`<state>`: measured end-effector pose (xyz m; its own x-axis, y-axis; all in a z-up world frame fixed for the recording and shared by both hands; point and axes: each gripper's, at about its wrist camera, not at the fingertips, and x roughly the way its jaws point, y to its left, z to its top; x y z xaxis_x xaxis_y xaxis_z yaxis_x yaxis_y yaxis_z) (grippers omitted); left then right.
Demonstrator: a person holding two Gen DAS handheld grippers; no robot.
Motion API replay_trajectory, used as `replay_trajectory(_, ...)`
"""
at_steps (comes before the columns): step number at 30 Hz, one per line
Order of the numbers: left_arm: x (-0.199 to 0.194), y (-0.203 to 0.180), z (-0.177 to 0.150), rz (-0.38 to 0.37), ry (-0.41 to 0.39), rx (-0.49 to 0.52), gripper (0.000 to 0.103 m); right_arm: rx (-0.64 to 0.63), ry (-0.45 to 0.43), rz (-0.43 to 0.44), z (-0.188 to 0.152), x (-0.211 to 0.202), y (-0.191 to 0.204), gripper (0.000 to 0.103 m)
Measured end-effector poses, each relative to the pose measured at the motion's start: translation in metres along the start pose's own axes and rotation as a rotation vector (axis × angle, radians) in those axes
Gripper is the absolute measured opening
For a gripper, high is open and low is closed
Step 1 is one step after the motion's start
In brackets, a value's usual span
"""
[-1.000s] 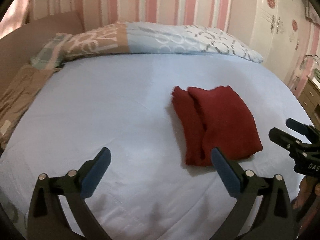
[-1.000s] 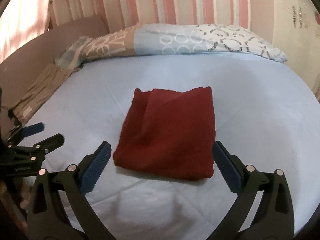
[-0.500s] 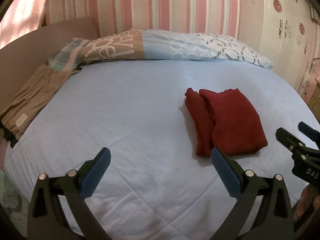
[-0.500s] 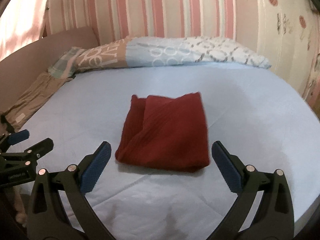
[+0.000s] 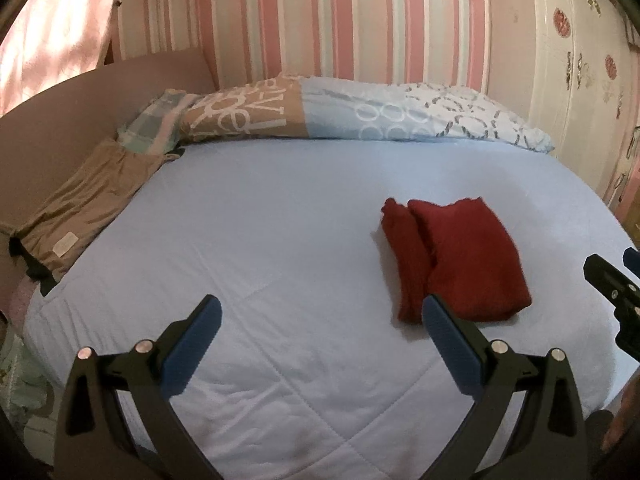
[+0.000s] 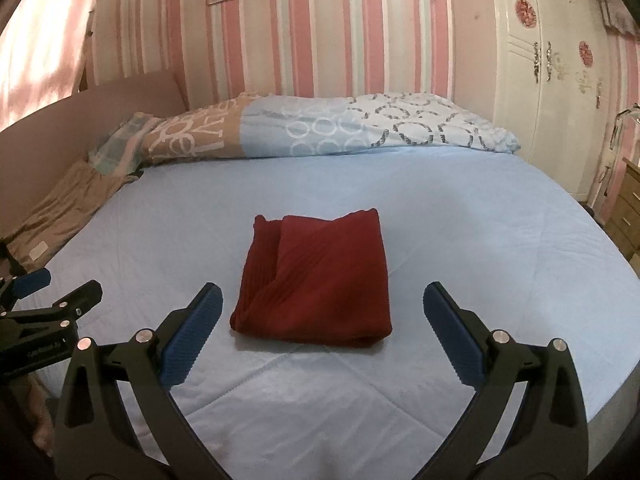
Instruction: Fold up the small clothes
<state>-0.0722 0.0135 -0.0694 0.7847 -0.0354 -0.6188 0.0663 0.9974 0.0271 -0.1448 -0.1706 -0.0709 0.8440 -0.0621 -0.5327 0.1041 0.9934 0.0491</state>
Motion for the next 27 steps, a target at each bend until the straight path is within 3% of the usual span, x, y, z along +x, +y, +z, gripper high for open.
replay_trajectory(9, -0.024, 0.005, 0.014, -0.030, -0.049, -0.019, 0.101, -0.004, -0.068, 0.001, 0.018, -0.028, 0.002, 0.100)
replay_trajectory(19, -0.040, 0.004, 0.025, -0.012, -0.105, -0.006, 0.101, -0.021, -0.093, -0.005, 0.024, -0.032, 0.008, 0.100)
replay_trajectory(27, -0.043, 0.005, 0.029, 0.004, -0.103, -0.015, 0.101, -0.015, -0.088, -0.007, 0.026, -0.029, 0.007, 0.100)
